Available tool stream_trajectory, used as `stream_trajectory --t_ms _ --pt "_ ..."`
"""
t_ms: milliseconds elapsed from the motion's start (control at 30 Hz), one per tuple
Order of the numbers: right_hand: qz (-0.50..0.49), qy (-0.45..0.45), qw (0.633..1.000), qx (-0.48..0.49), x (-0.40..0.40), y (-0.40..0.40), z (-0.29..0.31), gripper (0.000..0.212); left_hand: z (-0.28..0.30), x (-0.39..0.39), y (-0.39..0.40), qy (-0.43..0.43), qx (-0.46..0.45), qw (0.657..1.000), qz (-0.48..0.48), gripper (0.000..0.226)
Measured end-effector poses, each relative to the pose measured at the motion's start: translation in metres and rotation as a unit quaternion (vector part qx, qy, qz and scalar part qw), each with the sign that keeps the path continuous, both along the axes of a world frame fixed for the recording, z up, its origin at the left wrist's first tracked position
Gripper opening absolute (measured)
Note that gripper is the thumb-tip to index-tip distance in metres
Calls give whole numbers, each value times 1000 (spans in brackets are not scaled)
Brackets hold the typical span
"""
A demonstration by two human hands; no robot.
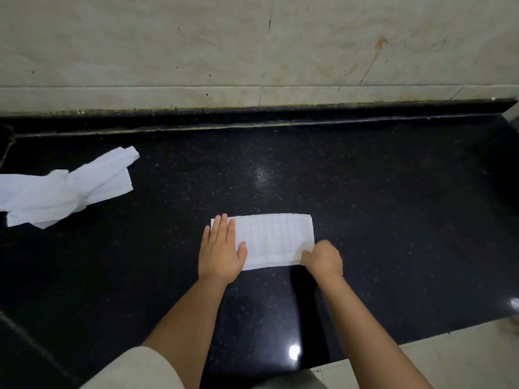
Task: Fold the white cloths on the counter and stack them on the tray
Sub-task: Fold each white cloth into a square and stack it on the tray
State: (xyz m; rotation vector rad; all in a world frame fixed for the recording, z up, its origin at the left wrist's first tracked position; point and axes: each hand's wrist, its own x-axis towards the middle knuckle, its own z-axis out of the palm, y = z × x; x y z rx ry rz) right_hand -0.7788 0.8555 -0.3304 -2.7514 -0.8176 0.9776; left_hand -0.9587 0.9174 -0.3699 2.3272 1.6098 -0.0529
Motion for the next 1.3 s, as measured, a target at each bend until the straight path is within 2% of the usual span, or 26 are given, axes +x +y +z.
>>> stream_trajectory --t_ms 33,133,233,300,433,500,567,667,767,833,1000,1100,1300 --pt "-13 11 1000 3 2 1 2 10 1 0 0 -1 0 1000 0 60" --pt "-71 58 995 32 7 3 4 31 0 -1 0 -9 4 1000 1 60" --pt "-84 65 985 138 2 2 11 29 -1 0 1 -17 13 1000 3 60" --pt "-67 53 973 212 -8 3 20 21 0 -1 1 -33 7 999 -6 58" --pt "10 5 943 332 -42 12 34 33 10 -18 5 -163 20 986 11 50" --pt "49 3 930 363 -65 18 34 24 15 -37 7 -157 47 986 41 51" --pt "98 6 926 365 -88 24 28 17 13 -60 4 -99 43 992 67 52" --pt "202 5 931 303 -118 27 6 12 3 -92 -11 -21 5 996 84 60" --pt "307 -71 902 295 -134 19 -20 4 -5 -100 -20 -2 3 998 67 85" --pt "336 -91 891 292 -135 15 -27 8 -7 -100 -20 -4 8 998 68 91" --pt "388 -136 859 306 -126 12 -23 10 -3 -100 -19 -13 -2 997 74 64" --pt "424 -166 836 306 -124 6 -25 21 1 -99 -19 -19 2 997 76 63" --pt "479 -148 810 305 -121 -5 -29 21 -1 -99 -18 -16 7 997 74 63"
